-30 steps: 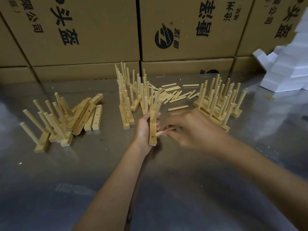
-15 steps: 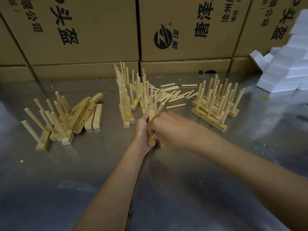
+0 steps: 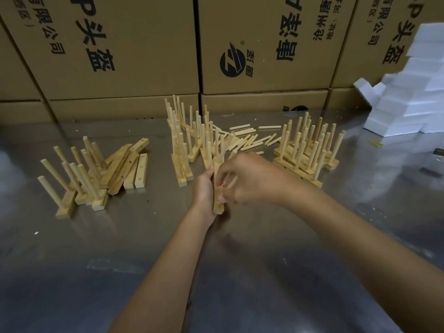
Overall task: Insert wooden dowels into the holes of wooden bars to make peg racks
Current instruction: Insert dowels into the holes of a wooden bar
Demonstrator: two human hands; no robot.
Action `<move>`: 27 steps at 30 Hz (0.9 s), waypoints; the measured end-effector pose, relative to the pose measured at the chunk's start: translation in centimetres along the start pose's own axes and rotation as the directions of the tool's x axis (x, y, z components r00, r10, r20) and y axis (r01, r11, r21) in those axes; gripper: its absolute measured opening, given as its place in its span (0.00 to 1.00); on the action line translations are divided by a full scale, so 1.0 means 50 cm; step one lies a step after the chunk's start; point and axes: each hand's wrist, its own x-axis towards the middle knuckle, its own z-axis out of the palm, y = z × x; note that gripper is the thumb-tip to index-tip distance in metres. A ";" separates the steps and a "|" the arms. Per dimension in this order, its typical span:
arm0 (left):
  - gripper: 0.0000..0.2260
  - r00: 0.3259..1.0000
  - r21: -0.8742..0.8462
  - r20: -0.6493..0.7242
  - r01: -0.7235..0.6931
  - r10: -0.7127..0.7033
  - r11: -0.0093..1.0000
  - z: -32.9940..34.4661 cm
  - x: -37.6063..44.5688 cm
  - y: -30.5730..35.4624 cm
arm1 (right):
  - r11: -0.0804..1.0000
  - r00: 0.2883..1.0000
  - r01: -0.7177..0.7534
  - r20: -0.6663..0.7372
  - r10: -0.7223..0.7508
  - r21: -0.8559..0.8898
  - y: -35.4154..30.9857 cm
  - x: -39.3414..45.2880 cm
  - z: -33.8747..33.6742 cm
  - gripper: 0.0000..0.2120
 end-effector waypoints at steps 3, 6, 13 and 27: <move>0.18 0.999 0.019 -0.043 0.028 -0.027 0.999 0.001 -0.004 0.000 | 0.875 0.991 -0.103 -0.027 0.132 0.472 0.024 -0.026 0.017 0.11; 0.18 0.991 0.046 -0.121 0.054 -0.048 0.997 0.007 -0.001 0.000 | 0.879 0.969 -0.210 -0.027 0.245 0.429 0.048 -0.044 0.056 0.16; 0.16 0.983 0.005 -0.081 0.165 -0.164 0.986 0.021 -0.018 -0.007 | 0.858 0.953 -0.235 -0.064 0.295 0.457 0.078 -0.061 0.140 0.10; 0.11 0.968 0.869 -0.108 -0.019 0.227 0.494 -0.010 -0.009 0.037 | 0.946 0.884 -0.319 -0.342 0.318 0.056 0.116 -0.021 0.147 0.19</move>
